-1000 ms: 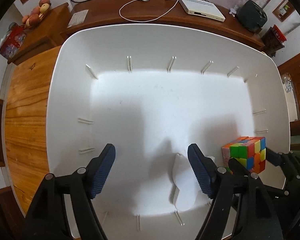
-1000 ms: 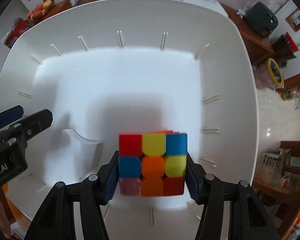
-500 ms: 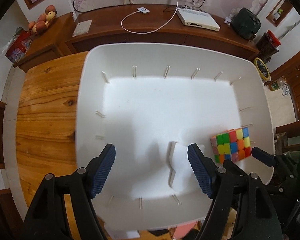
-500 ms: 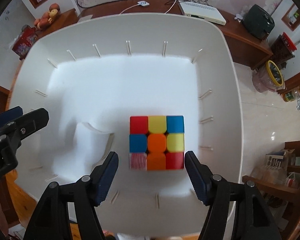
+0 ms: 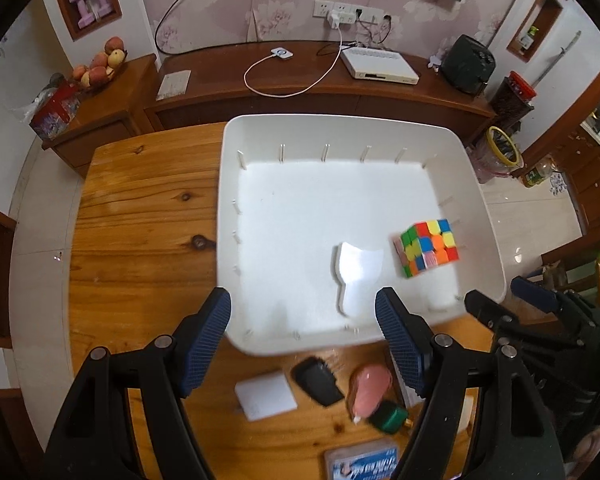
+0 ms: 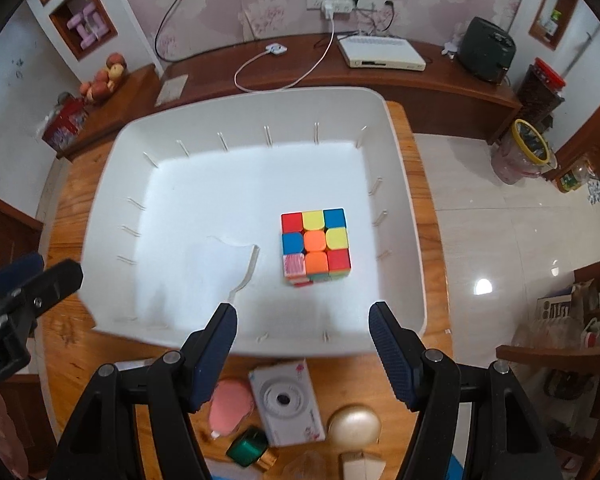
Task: Organize rigid objects
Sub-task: 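Lift both tools out of the tray back over the table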
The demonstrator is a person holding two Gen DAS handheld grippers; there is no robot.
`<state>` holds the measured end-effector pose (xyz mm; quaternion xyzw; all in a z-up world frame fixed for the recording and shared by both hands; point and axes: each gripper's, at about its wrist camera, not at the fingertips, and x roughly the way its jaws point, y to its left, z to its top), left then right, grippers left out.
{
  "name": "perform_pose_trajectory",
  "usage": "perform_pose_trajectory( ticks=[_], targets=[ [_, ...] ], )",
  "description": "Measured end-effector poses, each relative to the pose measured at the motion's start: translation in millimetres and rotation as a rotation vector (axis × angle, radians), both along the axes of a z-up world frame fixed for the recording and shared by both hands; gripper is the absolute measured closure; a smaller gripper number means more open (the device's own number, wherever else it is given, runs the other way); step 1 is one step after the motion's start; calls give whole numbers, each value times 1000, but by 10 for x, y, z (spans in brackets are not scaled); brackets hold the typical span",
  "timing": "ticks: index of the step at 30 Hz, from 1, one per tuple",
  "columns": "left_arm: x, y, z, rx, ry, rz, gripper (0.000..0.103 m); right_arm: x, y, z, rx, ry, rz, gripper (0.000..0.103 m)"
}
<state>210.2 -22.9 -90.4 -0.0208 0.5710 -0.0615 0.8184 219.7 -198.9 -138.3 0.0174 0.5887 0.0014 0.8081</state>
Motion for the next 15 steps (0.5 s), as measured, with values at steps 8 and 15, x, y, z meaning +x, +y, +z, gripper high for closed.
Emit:
perform_pose_trajectory(
  ticks=[8,15],
  targets=[
    [-433,152,313,-2,-61,-38,25,-481,41,421,22,-82,-23,34],
    [-747,393,515,-32,-107,-41,25,-923,133,707,38,-143,-31,32]
  ],
)
